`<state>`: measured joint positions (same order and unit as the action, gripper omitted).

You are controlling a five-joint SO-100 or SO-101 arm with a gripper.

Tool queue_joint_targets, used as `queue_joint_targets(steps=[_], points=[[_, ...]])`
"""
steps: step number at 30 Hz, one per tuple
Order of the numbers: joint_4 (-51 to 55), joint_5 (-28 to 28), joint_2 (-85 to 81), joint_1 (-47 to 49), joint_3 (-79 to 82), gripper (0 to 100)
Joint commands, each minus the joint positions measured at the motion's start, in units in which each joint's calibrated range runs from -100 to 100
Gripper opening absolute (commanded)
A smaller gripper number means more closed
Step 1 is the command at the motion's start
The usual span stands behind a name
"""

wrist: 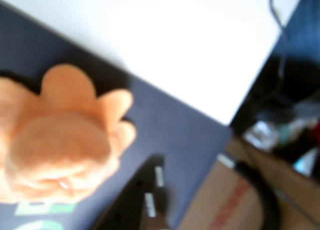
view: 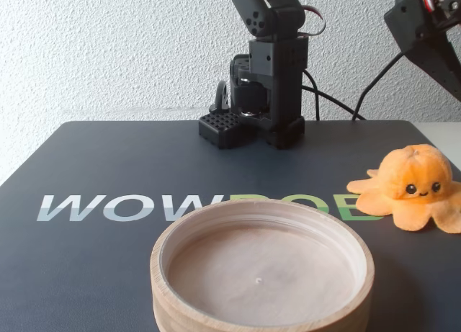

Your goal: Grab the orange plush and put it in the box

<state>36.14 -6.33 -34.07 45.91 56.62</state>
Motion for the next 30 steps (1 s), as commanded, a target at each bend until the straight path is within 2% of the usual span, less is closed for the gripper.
queue_joint_targets(steps=[1, 5, 8, 10, 14, 16, 20, 25, 30], points=[[-2.2, -0.1, 1.6, 0.6, -2.0, 49], [-4.5, -0.5, 6.1, 0.6, -2.0, 50], [0.3, -1.9, 9.6, 0.7, -4.4, 50], [9.9, -4.0, 12.1, 0.7, -11.0, 50], [37.7, -4.9, 23.0, -0.9, -33.6, 50], [43.9, -5.0, 28.0, -1.0, -39.4, 50], [43.9, -5.1, 34.3, -0.6, -40.7, 50], [42.7, -9.0, 39.2, 1.0, -40.7, 50], [39.6, -9.1, 47.1, 1.0, -40.6, 50]])
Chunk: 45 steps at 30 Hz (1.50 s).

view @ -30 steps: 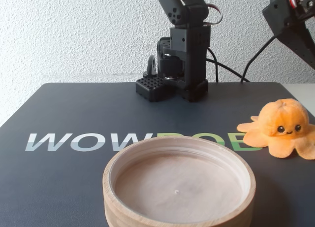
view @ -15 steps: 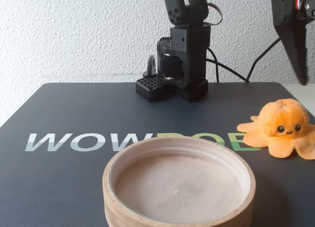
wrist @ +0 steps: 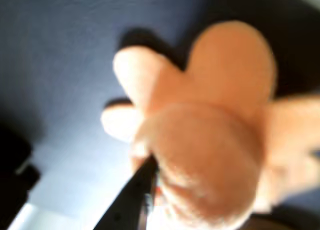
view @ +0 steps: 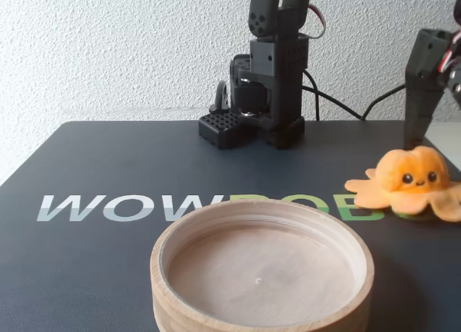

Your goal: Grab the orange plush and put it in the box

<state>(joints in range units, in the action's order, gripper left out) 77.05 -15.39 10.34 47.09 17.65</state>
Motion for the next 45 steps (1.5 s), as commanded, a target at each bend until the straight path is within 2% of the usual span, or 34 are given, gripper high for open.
queue_joint_targets(steps=[1, 9, 10, 12, 15, 16, 22, 24, 28, 31, 34, 40, 45], points=[[-1.6, -0.1, 4.3, -0.5, -1.6, 50], [-1.8, -2.5, 8.5, -1.5, -1.7, 48], [-1.9, -2.5, 8.1, -1.8, -1.8, 42], [-1.9, -2.5, 6.4, -2.8, -2.7, 23], [-2.7, -2.2, 3.7, -5.3, -2.7, 4], [-2.7, -2.2, 3.0, -6.0, -2.7, 1], [-0.3, -1.6, -9.1, -11.9, -2.8, 1], [-0.2, 3.0, -16.3, -16.6, -2.8, 1], [-0.3, 7.8, -23.2, -26.2, -2.2, 1], [-1.1, 11.4, -23.2, -32.6, -2.2, 1], [-7.2, 16.0, -19.5, -39.4, -1.8, 1], [-13.1, 16.8, -14.5, -42.9, -2.7, 2], [-11.6, 16.4, -14.6, -40.8, -2.7, 26]])
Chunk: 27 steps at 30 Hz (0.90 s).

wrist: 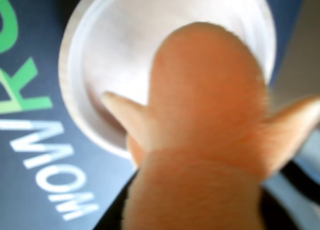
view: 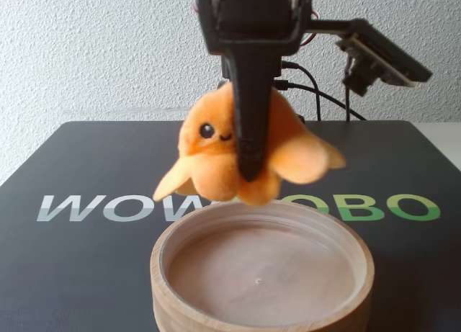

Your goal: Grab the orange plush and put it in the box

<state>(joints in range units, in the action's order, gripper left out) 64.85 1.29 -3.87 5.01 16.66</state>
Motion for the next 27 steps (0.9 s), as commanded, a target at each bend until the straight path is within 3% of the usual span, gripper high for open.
queue_joint_targets(steps=[1, 3, 12, 19, 21, 23, 27], points=[[0.9, -0.3, -0.3, 1.5, -1.7, 29], [1.0, -0.4, -0.3, 2.0, -1.6, 33], [4.0, -0.4, -2.9, 3.8, -0.7, 33], [16.6, -6.3, -15.0, 8.5, 0.1, 32], [18.7, -10.3, -15.8, 9.1, 2.7, 17], [18.2, -10.8, -16.2, 8.7, 5.2, 3], [18.7, -10.7, -16.2, 8.7, 7.1, 5]])
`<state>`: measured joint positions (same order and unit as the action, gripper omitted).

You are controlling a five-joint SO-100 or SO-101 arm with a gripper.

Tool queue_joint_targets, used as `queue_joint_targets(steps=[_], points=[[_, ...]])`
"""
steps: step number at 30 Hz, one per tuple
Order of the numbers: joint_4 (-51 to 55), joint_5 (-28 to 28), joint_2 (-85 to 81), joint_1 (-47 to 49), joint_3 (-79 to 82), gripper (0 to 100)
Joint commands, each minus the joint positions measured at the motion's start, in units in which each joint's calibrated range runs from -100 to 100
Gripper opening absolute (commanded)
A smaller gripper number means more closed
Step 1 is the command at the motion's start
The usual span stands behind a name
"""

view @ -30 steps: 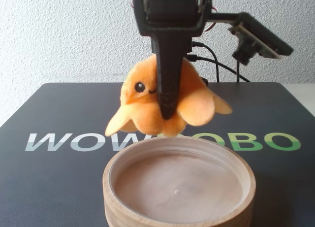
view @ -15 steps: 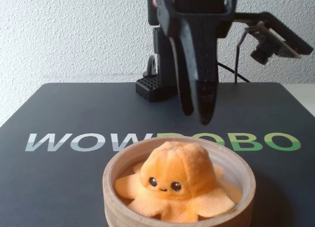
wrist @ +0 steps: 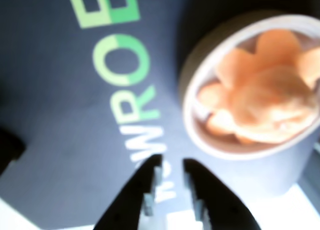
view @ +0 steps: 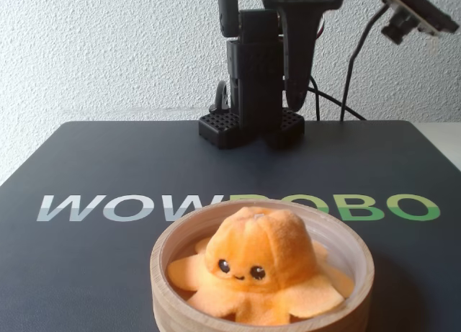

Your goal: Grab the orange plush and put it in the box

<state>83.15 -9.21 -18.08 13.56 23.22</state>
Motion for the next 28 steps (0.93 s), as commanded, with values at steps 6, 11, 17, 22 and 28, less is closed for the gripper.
queue_joint_targets(steps=[6, 11, 17, 22, 28], points=[[0.3, -0.2, -2.0, 0.4, 1.4, 5], [-0.2, -0.4, -2.0, 1.9, -0.8, 5], [-1.3, -1.7, -2.7, 5.9, -1.5, 5], [-0.9, -2.2, -4.6, 5.9, -0.8, 5], [-1.1, -2.1, -4.4, 6.0, -0.7, 5]])
